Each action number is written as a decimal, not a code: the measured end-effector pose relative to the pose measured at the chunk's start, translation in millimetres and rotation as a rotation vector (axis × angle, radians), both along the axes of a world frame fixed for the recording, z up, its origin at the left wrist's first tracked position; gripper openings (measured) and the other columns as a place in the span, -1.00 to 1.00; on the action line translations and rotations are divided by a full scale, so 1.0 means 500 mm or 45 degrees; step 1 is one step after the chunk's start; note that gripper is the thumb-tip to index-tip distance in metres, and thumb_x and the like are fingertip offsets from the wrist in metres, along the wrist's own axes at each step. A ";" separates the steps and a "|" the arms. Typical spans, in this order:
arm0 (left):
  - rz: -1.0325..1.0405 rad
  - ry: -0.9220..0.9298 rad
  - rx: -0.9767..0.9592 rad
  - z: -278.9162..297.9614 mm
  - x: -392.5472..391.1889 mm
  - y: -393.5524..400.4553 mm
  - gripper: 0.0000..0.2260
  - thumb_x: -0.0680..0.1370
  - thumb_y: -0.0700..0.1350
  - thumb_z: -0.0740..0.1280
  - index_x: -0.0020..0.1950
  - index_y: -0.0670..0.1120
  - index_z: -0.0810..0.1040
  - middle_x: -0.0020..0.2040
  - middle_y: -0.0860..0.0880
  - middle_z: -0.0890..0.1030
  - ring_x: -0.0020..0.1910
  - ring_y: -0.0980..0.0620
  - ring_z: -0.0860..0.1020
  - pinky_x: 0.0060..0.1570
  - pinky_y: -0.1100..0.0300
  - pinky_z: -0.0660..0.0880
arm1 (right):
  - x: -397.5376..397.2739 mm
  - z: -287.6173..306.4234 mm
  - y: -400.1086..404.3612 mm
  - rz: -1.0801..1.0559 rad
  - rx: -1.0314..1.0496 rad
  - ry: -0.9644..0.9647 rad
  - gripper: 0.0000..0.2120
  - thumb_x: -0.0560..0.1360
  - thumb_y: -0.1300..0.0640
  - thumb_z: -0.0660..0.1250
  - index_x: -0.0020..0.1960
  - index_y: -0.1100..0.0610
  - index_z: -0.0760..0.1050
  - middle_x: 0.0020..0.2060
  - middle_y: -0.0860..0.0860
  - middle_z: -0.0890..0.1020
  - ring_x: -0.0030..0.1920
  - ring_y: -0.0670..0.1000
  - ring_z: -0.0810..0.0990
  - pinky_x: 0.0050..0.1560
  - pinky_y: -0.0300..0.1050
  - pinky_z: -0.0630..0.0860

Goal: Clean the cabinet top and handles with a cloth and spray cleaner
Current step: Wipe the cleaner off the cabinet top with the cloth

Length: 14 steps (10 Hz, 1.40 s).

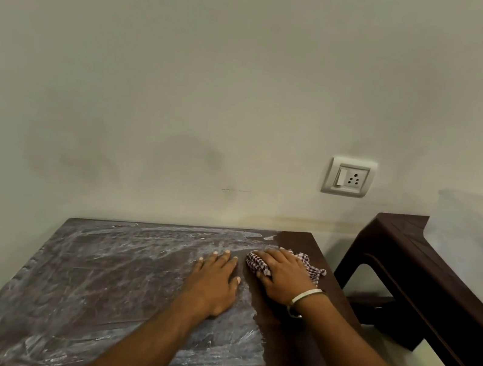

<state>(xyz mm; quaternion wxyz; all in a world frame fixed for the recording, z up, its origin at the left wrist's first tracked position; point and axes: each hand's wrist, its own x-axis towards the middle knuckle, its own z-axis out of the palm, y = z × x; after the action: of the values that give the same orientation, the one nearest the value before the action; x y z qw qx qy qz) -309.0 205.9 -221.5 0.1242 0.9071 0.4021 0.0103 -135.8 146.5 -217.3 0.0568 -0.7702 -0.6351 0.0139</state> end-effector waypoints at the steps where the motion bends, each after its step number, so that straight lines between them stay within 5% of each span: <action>1: 0.000 -0.006 0.003 -0.002 0.004 0.005 -0.49 0.67 0.10 -0.04 0.61 -0.01 -0.02 0.61 0.00 -0.04 0.59 -0.03 -0.08 0.54 -0.03 -0.13 | -0.016 -0.010 0.000 0.073 0.047 0.007 -0.50 0.58 -0.10 0.08 0.50 -0.08 0.14 0.47 -0.06 0.24 0.49 0.05 0.11 0.47 0.09 0.07; 14: -0.014 -0.023 -0.021 0.000 0.011 0.036 -0.49 0.68 0.09 -0.04 0.61 -0.02 -0.03 0.61 -0.01 -0.08 0.59 -0.04 -0.11 0.53 -0.04 -0.15 | 0.045 -0.003 0.030 0.018 -0.037 0.009 -0.48 0.59 -0.11 0.09 0.52 -0.07 0.10 0.50 -0.04 0.19 0.52 0.07 0.07 0.50 0.10 0.03</action>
<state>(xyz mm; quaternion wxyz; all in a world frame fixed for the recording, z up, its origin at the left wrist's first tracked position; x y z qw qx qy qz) -303.3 224.0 -221.6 0.1356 0.9080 0.3961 0.0146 -113.2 161.5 -218.8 0.0477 -0.7664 -0.6401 0.0261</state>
